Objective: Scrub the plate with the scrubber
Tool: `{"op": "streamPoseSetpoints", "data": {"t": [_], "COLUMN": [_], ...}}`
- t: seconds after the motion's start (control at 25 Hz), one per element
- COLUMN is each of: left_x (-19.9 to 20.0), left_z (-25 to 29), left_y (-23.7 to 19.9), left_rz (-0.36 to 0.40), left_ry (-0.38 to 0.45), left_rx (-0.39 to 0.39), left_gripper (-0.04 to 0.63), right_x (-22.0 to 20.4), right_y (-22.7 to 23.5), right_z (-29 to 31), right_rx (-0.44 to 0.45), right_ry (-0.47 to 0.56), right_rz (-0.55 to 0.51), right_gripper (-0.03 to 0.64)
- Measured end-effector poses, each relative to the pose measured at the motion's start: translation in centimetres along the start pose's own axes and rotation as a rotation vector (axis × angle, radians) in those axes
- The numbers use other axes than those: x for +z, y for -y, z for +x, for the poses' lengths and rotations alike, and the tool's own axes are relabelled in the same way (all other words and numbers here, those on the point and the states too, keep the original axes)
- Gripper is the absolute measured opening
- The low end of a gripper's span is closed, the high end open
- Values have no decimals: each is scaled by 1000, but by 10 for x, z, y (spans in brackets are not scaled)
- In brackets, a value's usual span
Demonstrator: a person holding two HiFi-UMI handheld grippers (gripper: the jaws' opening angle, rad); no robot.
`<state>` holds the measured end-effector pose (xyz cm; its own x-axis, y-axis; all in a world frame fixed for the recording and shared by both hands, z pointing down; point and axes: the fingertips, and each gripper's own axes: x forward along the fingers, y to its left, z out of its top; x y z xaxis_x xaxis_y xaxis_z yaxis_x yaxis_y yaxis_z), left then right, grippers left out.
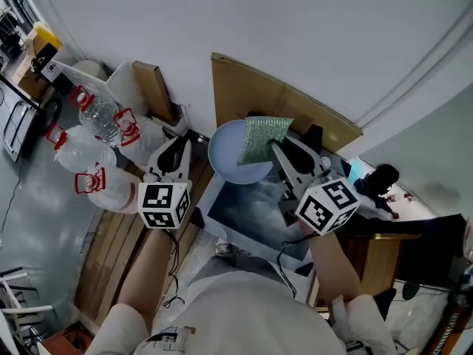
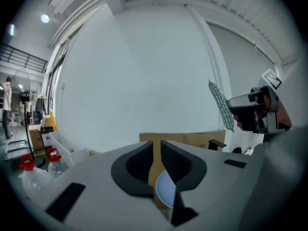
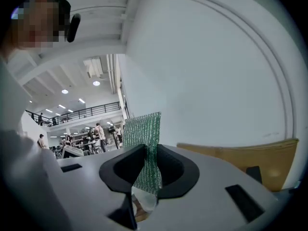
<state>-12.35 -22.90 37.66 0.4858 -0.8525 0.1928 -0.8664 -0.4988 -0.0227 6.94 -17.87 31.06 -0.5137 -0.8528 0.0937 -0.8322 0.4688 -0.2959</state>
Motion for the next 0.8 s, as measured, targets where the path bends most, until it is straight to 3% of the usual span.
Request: {"op": "streamPoseSetpoints", "data": {"t": [0.16, 0.48, 0.8], "left_x": [37, 98, 112], "left_z": [-32, -87, -119], "left_y": [7, 30, 45], "left_rz": [84, 164, 172], "left_ry": [84, 233, 258], "left_rx": [2, -17, -39], "left_gripper": [52, 37, 29], "right_x": [34, 70, 72], "right_y": [-21, -60, -90], "right_z": [-26, -74, -96], "right_rx": [6, 11, 44], "right_ry": [81, 175, 189], "right_rz": [-64, -163, -205], "right_gripper": [106, 104, 104]}}
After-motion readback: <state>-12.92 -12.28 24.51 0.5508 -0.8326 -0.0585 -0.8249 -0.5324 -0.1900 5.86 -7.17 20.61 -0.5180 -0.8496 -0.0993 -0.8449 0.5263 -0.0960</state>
